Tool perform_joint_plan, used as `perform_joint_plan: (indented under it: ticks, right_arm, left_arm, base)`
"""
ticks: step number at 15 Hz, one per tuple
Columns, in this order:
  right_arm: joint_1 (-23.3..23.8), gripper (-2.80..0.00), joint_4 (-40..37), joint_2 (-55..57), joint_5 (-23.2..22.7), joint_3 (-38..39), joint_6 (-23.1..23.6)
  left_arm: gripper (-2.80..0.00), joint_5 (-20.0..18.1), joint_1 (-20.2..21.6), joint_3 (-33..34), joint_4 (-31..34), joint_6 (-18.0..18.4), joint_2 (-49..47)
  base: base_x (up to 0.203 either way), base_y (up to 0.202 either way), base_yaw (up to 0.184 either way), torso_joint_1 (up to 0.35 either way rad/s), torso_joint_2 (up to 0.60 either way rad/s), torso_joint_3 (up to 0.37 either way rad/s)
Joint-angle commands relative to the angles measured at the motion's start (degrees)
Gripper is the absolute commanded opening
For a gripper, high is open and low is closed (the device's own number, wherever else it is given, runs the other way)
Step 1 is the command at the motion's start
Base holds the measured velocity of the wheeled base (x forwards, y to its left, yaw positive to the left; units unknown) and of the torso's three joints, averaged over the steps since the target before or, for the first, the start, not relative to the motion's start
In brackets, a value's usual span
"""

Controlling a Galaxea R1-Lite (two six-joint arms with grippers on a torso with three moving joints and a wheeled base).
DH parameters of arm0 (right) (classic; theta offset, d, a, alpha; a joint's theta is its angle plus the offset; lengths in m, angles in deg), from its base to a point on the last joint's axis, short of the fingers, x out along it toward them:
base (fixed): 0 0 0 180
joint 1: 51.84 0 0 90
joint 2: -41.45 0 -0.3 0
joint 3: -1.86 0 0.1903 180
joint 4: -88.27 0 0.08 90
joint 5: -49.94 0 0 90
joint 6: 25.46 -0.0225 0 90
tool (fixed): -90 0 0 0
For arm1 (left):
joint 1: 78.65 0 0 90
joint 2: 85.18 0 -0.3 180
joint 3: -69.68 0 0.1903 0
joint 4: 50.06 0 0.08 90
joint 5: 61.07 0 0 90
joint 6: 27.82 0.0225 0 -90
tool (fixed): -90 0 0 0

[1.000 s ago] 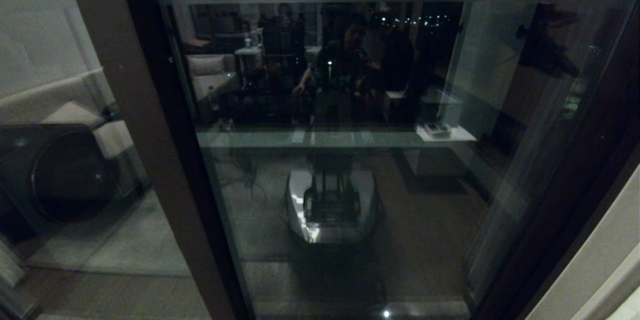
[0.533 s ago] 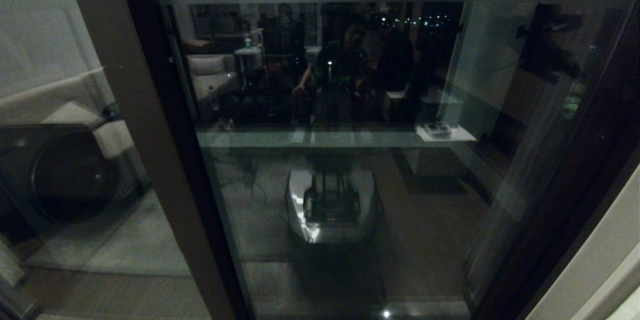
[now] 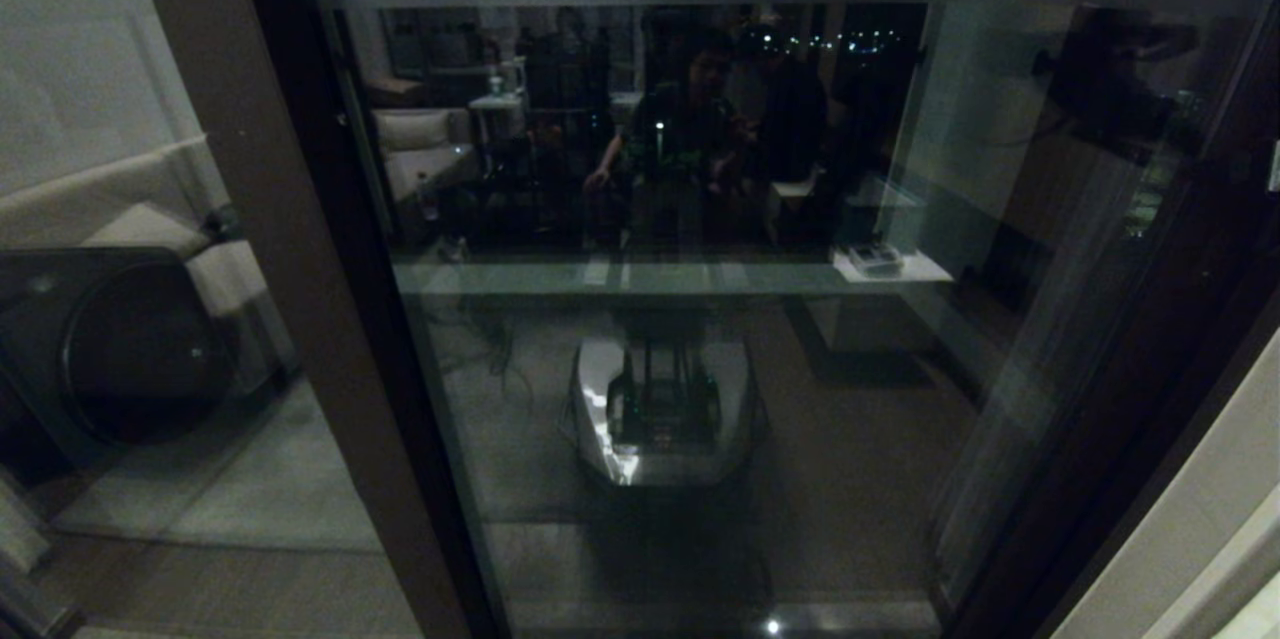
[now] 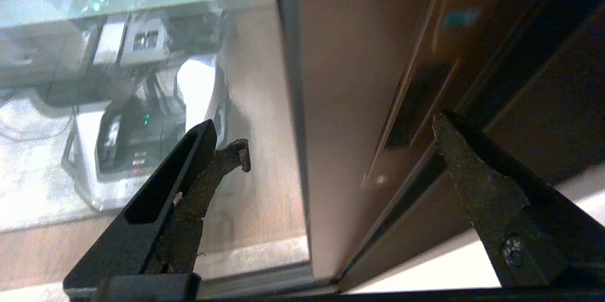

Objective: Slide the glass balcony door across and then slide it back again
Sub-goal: Open the slid door

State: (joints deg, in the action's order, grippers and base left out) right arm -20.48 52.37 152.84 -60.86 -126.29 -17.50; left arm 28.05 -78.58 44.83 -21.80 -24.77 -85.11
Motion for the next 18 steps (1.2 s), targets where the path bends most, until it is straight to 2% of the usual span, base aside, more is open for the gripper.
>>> perform_joint_plan:
  ticks: [1, 18]
  right_arm:
    - [0.0, 0.0, -0.1, 2.5, -0.1, -2.2, 0.1]
    - [-0.6, 0.0, -0.5, 3.8, -4.0, -3.1, -0.4]
  left_arm:
    - [-2.8, 0.0, 0.0, 0.0, 0.0, 0.0, 0.0]
    - [-2.8, 0.0, 0.0, 0.0, 0.0, 0.0, 0.0]
  base:
    - [0.0, 0.0, 0.0, 0.0, 0.0, 0.0]
    - [0.0, 0.0, 0.0, 0.0, 0.0, 0.0]
